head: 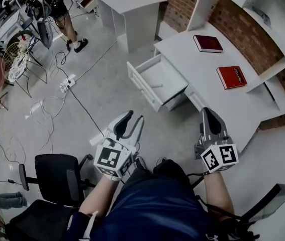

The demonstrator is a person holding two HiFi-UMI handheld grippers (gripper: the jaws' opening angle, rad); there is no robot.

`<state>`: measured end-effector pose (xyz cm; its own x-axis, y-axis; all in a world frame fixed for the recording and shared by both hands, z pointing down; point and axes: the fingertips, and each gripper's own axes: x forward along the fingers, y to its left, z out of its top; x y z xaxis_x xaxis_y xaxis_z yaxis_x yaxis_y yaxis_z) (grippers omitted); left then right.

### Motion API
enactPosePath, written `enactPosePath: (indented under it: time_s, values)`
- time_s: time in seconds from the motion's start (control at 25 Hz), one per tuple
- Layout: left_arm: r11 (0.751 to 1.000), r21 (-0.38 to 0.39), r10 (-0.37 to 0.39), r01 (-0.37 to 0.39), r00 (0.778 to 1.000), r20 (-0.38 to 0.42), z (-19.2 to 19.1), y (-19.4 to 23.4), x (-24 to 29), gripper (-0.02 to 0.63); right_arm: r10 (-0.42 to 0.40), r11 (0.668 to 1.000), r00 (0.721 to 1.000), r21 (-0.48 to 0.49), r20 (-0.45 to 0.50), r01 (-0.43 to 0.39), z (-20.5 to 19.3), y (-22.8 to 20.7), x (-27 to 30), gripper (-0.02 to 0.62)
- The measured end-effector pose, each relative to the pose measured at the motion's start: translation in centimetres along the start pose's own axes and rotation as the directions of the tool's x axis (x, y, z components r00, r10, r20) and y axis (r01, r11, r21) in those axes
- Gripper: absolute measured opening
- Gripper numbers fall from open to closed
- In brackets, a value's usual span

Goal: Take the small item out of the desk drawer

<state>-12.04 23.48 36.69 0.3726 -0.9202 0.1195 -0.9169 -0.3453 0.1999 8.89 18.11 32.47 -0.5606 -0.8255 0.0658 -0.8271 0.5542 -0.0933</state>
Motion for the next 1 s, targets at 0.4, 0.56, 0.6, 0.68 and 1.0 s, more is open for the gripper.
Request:
enactPosePath:
  time_s: [0.4,0.56,0.6,0.68,1.0]
  values:
    - [1.000,-0.022,0.007,-0.008,0.999,-0.046,-0.7,2.5,4.5,0.147,0.003,0.999,0.999,0.036,-0.033,-0.002,-2.1,-2.5,4.7,0.003]
    - [1.000,0.006,0.028,-0.027,0.998,-0.060,-0.4,3.8,7.8,0.147,0.030,0.996,0.999,0.080,-0.021,-0.028,-2.7,-4.7,8.4,0.003]
    - [0.999,0.010,0.035,-0.035,0.997,-0.061,-0.3,4.1,8.9,0.147,0.038,0.995,0.999,0.094,-0.019,-0.036,-2.8,-5.5,9.3,0.003]
    - [0.999,0.013,0.049,-0.049,0.997,-0.063,0.0,4.6,11.3,0.147,0.059,0.992,0.998,0.115,-0.020,-0.056,-2.8,-7.1,11.3,0.003]
    - [0.991,0.031,0.136,-0.133,0.983,-0.122,-0.7,7.4,19.1,0.147,0.128,0.981,0.992,0.151,-0.013,-0.125,-2.3,-12.2,17.9,0.003]
